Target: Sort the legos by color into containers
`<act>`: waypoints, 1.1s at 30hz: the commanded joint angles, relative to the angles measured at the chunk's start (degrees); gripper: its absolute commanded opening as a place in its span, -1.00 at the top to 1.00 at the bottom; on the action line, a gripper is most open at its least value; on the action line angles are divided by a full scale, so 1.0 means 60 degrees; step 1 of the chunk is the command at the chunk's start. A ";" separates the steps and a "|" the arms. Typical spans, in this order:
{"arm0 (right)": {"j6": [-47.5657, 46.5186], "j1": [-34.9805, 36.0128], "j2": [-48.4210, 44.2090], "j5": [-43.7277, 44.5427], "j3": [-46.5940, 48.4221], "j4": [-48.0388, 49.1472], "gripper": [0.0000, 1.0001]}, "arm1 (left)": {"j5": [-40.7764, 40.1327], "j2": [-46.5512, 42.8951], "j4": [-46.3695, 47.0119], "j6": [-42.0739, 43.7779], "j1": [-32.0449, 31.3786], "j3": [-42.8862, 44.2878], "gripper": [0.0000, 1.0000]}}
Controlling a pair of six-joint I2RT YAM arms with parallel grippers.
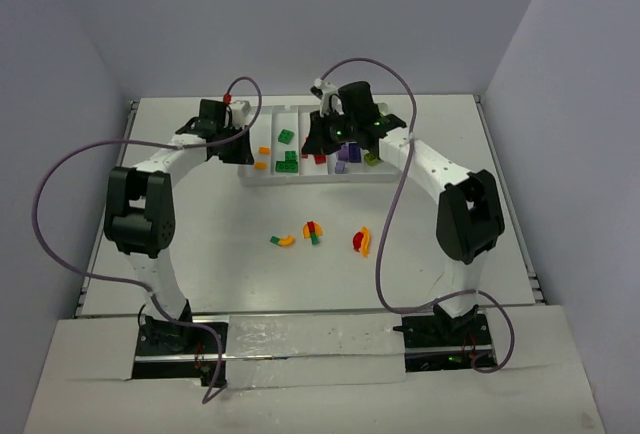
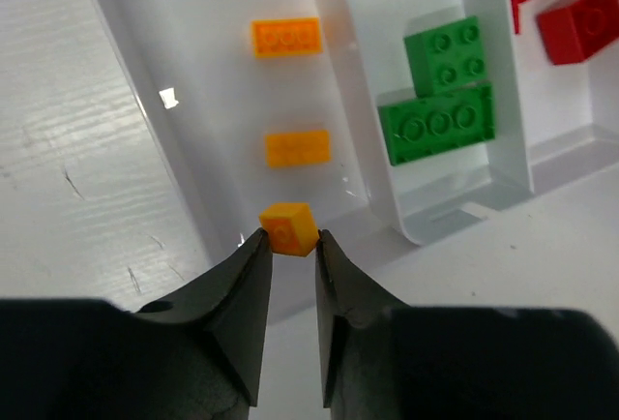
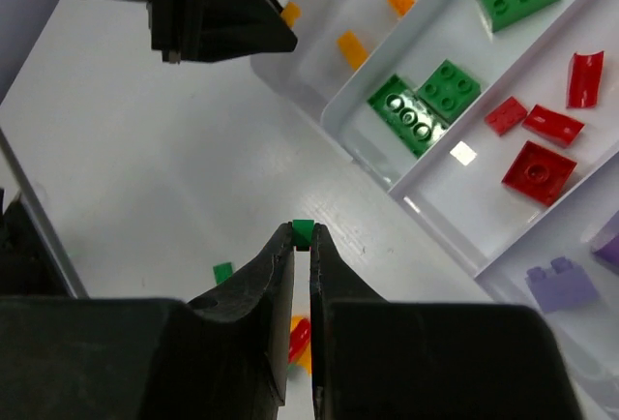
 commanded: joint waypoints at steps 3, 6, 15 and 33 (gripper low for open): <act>0.0909 0.0209 0.1185 0.0515 0.1434 0.0890 1.00 | -0.0174 0.0672 0.0072 0.0161 -0.0016 0.1356 0.04; 0.1177 0.0279 0.1844 0.0638 0.2116 0.1060 1.00 | 0.0100 0.0697 0.0049 0.0205 -0.0016 0.1548 -0.12; 0.1485 0.0574 0.3628 0.1238 0.3897 0.0984 1.00 | 0.1149 -0.0225 -0.0046 -0.0031 0.0449 0.1924 -0.34; 0.1705 0.0756 0.6048 0.3205 0.6382 0.0160 0.04 | 0.2325 -0.4129 -0.0355 0.1495 0.0877 -0.1514 -0.70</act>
